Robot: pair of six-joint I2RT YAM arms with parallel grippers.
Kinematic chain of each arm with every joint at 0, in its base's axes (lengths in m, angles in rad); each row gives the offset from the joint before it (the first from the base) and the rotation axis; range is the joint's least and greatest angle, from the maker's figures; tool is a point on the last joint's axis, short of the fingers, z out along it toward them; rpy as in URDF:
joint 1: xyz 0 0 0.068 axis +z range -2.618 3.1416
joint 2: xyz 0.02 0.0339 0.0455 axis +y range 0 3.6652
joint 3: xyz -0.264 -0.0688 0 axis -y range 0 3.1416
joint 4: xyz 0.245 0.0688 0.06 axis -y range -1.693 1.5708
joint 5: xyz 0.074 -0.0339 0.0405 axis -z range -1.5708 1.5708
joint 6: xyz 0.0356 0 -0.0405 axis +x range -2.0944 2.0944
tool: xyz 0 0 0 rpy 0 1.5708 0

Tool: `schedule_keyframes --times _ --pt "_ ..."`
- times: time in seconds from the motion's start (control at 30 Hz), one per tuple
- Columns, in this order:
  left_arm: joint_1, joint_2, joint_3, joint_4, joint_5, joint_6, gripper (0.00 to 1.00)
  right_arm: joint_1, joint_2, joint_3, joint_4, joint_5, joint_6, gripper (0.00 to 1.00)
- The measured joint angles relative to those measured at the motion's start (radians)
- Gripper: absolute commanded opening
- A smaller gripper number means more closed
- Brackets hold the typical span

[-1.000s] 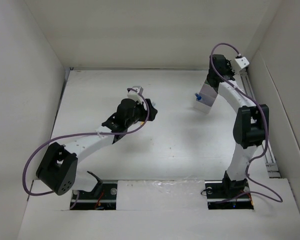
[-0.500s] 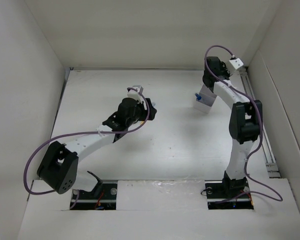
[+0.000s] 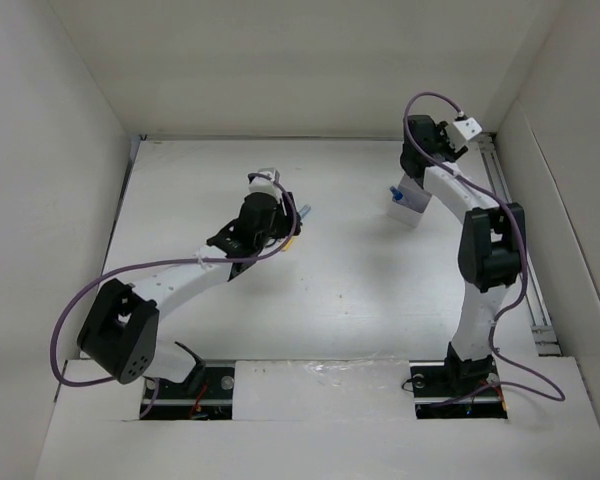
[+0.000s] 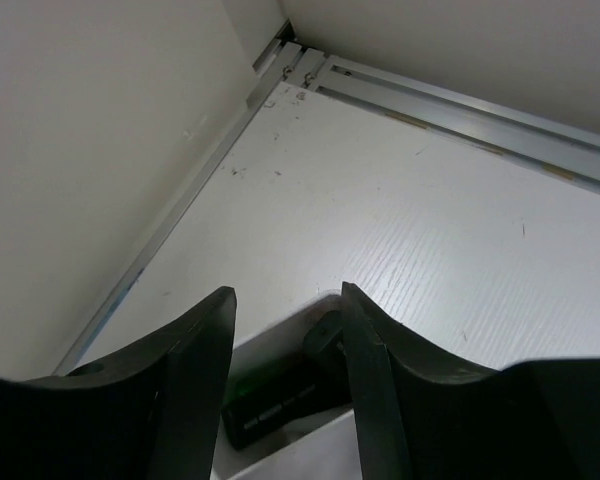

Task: Sort the stationery into containers
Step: Place the pen in the storage box, then pick up the scissors from the center of the board.

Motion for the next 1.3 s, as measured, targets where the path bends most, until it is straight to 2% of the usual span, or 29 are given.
schedule_keyframes --times 0.07,0.1,0.2,0.23,0.33,0.37,0.53,0.57,0.67,0.73,1.0,1.3 --pt "0.0 0.015 0.021 -0.018 -0.031 0.0 0.48 0.003 -0.049 -0.039 -0.008 -0.021 0.019 0.46" --pt "0.0 0.021 0.027 -0.024 -0.043 0.0 0.4 0.005 -0.083 -0.061 -0.011 -0.036 0.028 0.33" --pt "0.0 0.037 0.042 -0.051 -0.095 -0.003 0.3 0.021 -0.23 -0.151 -0.028 -0.096 0.084 0.03" --pt "0.001 0.042 0.045 -0.058 -0.114 -0.003 0.19 0.03 -0.288 -0.188 -0.024 -0.124 0.101 0.0" --pt "0.013 0.065 0.054 -0.081 -0.165 -0.01 0.03 0.075 -0.468 -0.322 -0.007 -0.21 0.144 0.0" --pt "0.024 0.075 0.056 -0.087 -0.175 -0.016 0.0 0.093 -0.524 -0.373 -0.001 -0.239 0.157 0.0" --pt "0.083 0.159 0.075 -0.14 -0.2 -0.035 0.0 0.156 -0.657 -0.547 0.003 -0.393 0.193 0.0" --pt "0.088 0.179 0.082 -0.161 -0.199 -0.037 0.03 0.159 -0.659 -0.571 0.004 -0.423 0.194 0.02" --pt "0.082 0.219 0.105 -0.215 -0.2 -0.032 0.34 0.169 -0.659 -0.629 -0.005 -0.486 0.197 0.04" --pt "0.068 0.23 0.119 -0.249 -0.21 -0.035 0.39 0.175 -0.66 -0.654 -0.006 -0.517 0.197 0.04" --pt "0.031 0.319 0.218 -0.348 -0.257 -0.036 0.24 0.19 -0.665 -0.661 -0.002 -0.593 0.196 0.05" --pt "0.037 0.468 0.279 -0.398 -0.311 -0.014 0.25 0.19 -0.691 -0.669 -0.002 -0.627 0.195 0.06"
